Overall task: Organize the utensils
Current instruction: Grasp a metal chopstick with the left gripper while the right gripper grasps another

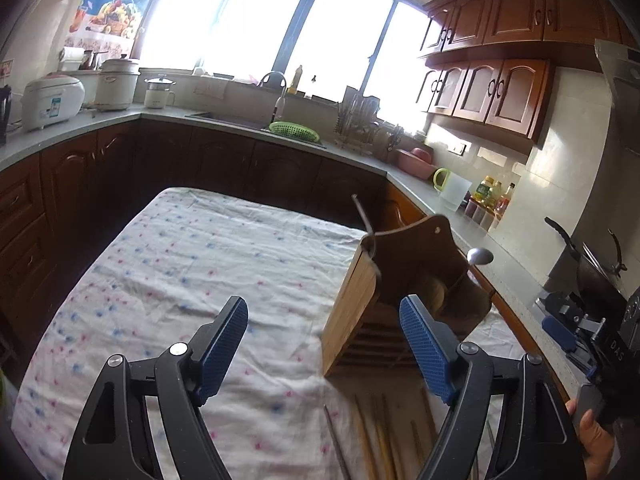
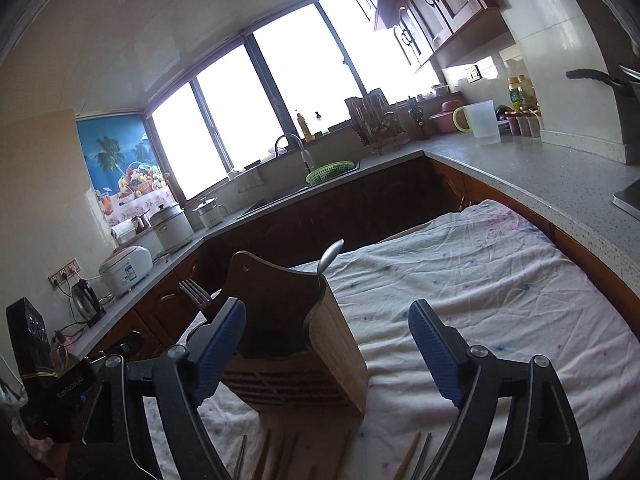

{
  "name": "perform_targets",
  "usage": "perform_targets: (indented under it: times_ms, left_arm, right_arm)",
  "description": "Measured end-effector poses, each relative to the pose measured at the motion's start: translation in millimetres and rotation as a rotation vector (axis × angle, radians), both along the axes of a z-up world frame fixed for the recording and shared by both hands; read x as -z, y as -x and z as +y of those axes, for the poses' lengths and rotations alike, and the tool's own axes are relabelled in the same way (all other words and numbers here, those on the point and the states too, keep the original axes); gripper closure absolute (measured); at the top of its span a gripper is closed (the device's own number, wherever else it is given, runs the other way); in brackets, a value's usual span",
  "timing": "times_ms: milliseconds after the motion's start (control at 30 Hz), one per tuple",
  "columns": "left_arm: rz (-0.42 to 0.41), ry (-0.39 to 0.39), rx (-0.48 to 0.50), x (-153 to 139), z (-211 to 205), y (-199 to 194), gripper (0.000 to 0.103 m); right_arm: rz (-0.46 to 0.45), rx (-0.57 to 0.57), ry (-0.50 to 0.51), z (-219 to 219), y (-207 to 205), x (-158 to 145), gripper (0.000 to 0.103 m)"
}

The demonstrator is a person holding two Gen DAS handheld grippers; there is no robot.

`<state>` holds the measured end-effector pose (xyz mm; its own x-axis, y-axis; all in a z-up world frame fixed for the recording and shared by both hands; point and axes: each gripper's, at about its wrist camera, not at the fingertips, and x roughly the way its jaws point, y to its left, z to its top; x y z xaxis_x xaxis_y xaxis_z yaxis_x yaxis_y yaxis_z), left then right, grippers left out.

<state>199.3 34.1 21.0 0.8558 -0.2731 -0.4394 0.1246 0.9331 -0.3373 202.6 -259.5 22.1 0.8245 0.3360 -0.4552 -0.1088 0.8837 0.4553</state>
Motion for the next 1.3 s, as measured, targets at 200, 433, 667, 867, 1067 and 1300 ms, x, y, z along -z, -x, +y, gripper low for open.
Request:
perform_targets:
  times_ms: [200,433,667,867,1067,1300]
  left_arm:
    - [0.099,0.046,-0.006,13.2,13.2,26.6,0.025]
    - [0.19,0.042,0.007,28.8,9.4,44.6,0.025]
    - [0.245,0.007,0.037,37.2,-3.7,43.4,0.025]
    - [0.263,-0.014,0.047,41.0,-12.6,36.5,0.026]
    - [0.301,-0.061,0.071,47.5,-26.7,18.5,0.035]
    - [0.396,-0.096,0.117,60.9,-46.9,-18.5,0.059]
  right_arm:
    - [0.051,0.037,-0.005,-15.4,40.4,9.2,0.012]
    - [0.148,0.06,0.006,-28.7,76.1,31.9,0.011]
    - [0.211,0.038,0.038,-24.3,90.3,47.9,0.011]
    - [0.241,0.033,0.121,-15.8,89.2,52.3,0.014]
    - [0.3,0.025,0.164,-9.9,75.7,63.7,0.048]
    - [0.38,0.013,0.189,-8.3,50.4,81.6,0.069]
